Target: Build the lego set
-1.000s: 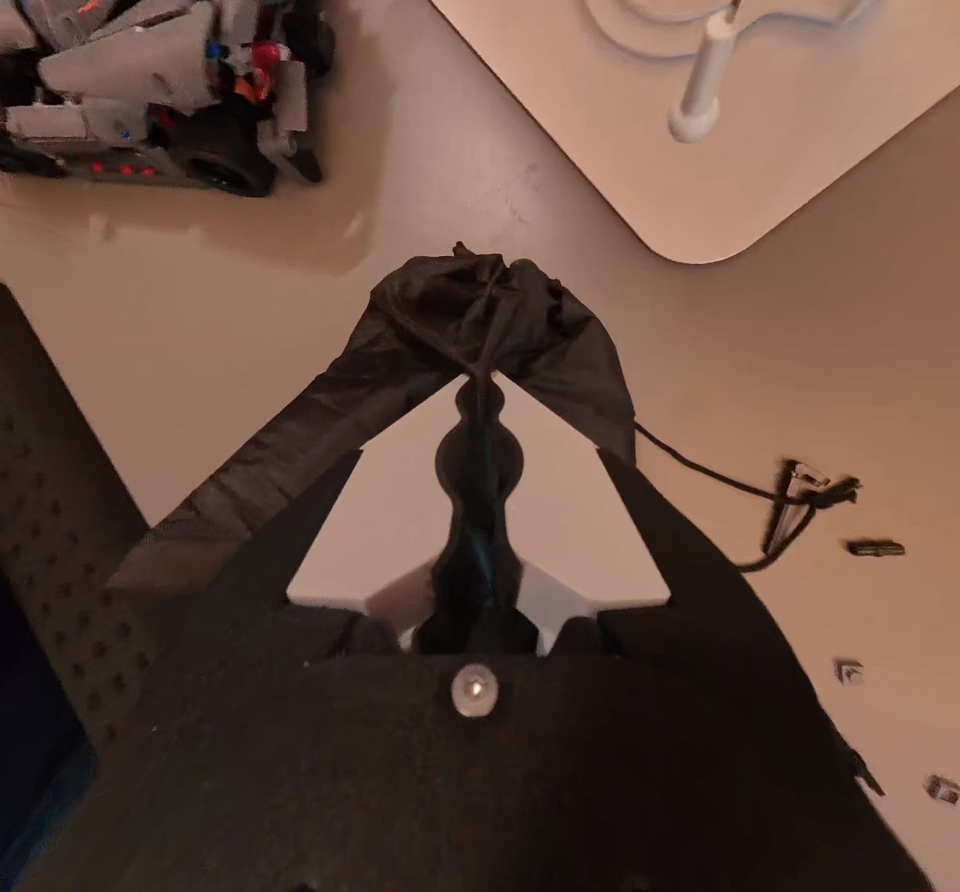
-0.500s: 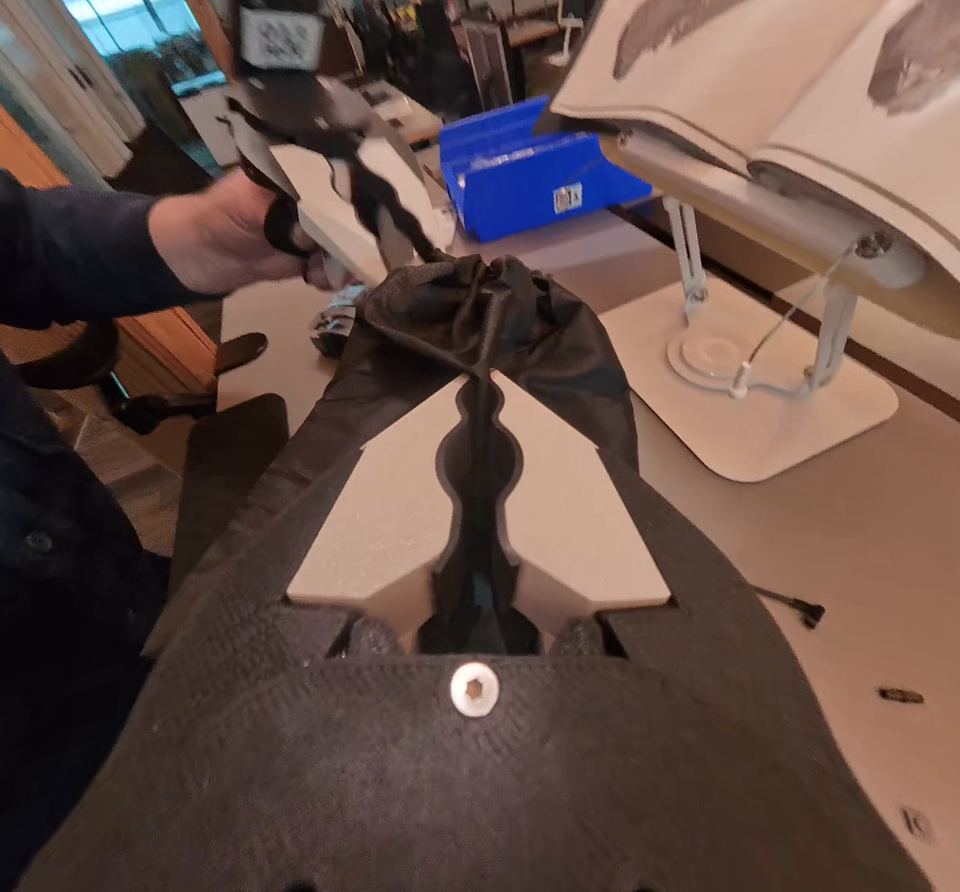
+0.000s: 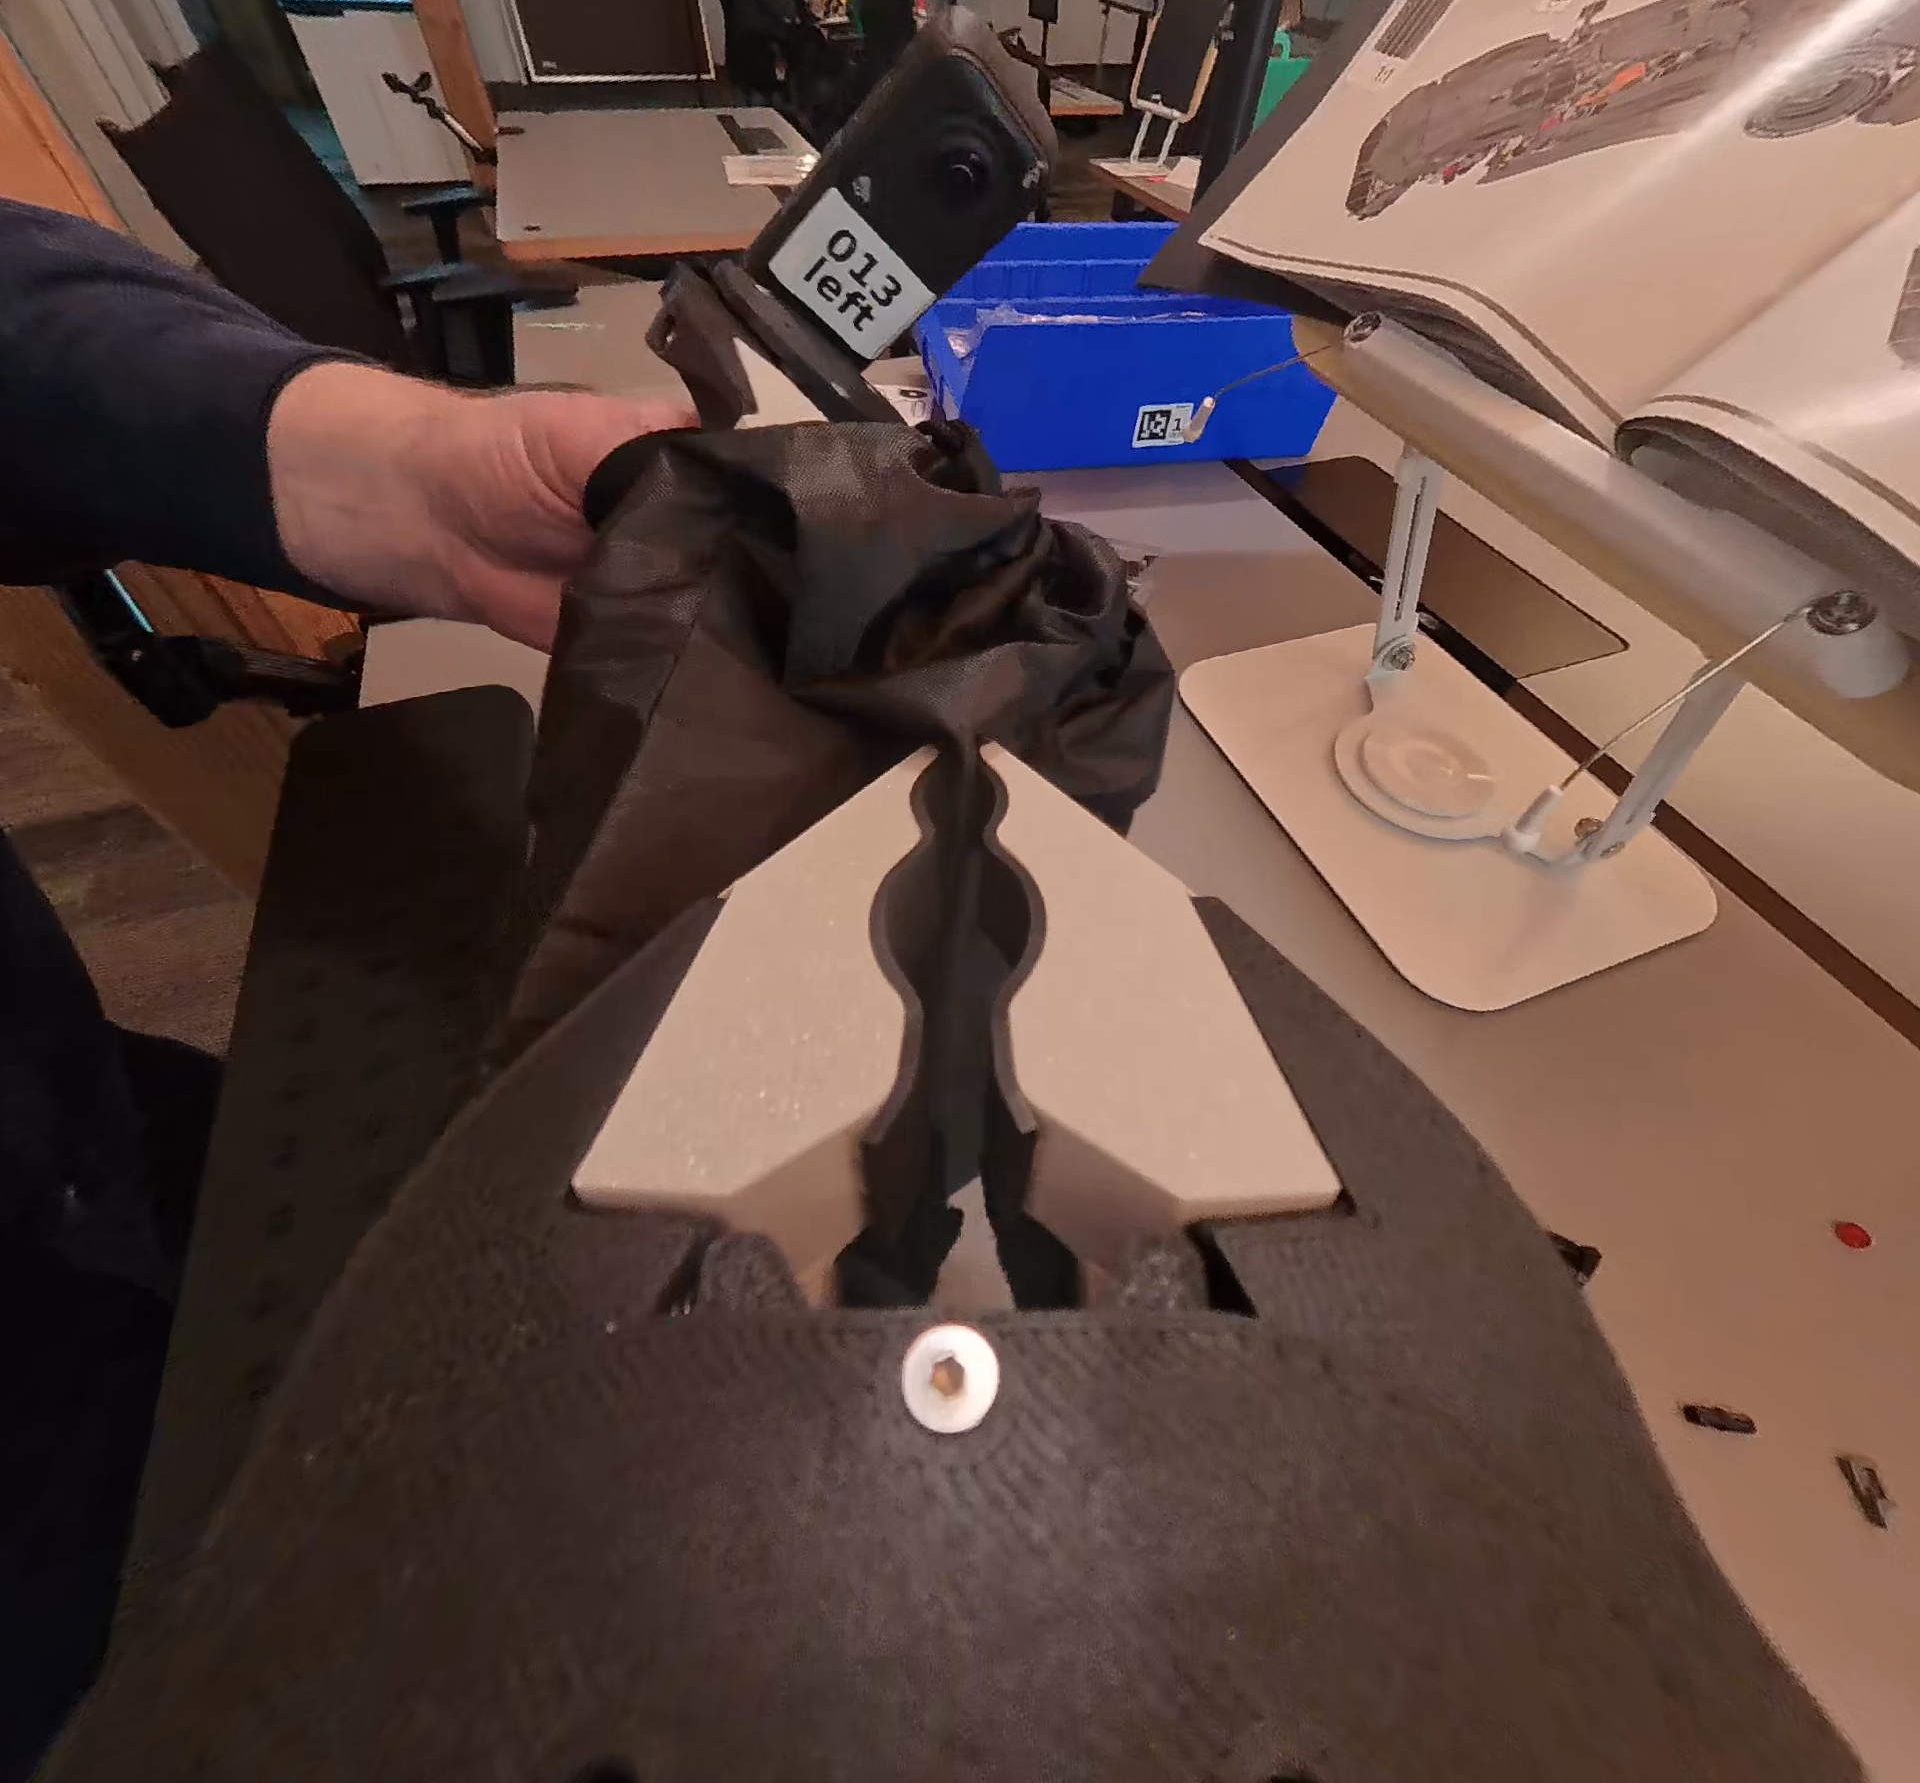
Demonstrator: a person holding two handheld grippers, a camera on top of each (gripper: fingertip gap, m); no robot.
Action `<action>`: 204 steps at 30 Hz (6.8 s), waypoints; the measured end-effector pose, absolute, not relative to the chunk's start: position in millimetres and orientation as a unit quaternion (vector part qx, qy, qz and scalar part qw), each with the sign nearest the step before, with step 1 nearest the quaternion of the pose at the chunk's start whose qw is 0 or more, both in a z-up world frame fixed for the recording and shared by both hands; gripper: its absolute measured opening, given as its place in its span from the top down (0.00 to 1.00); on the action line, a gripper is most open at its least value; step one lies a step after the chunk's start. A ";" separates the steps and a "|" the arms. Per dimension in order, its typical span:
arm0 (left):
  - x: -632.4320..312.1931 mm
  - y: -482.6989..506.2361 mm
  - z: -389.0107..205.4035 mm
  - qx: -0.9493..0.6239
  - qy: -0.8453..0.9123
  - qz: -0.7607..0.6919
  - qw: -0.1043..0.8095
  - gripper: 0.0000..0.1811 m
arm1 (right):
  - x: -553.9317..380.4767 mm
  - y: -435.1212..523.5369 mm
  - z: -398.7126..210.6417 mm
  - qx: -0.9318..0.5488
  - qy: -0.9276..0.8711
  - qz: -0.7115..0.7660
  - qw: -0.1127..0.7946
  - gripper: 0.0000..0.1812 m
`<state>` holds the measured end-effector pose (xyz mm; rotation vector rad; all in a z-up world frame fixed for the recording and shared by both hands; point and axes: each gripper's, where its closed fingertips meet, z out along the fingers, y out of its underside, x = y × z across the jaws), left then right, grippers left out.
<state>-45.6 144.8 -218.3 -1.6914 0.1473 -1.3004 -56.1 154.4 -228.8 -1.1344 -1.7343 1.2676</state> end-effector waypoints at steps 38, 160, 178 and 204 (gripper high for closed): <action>-39.2 142.1 -201.4 -0.642 0.080 -0.630 0.430 0.99 | -17.6 169.0 -228.2 -0.390 -0.733 0.425 0.361 0.82; -83.9 221.8 -190.2 -0.801 0.320 0.003 0.505 1.00 | 20.2 203.8 -169.4 -0.442 -0.656 0.555 0.258 0.81; -32.0 211.6 -78.7 -0.672 0.390 -0.111 0.619 1.00 | -42.1 243.5 -252.8 -0.434 -0.523 0.728 -0.082 0.62; -54.8 217.0 -278.8 -0.815 0.297 -0.149 0.474 0.94 | 43.3 315.7 -286.7 -0.534 -0.685 0.495 0.011 1.00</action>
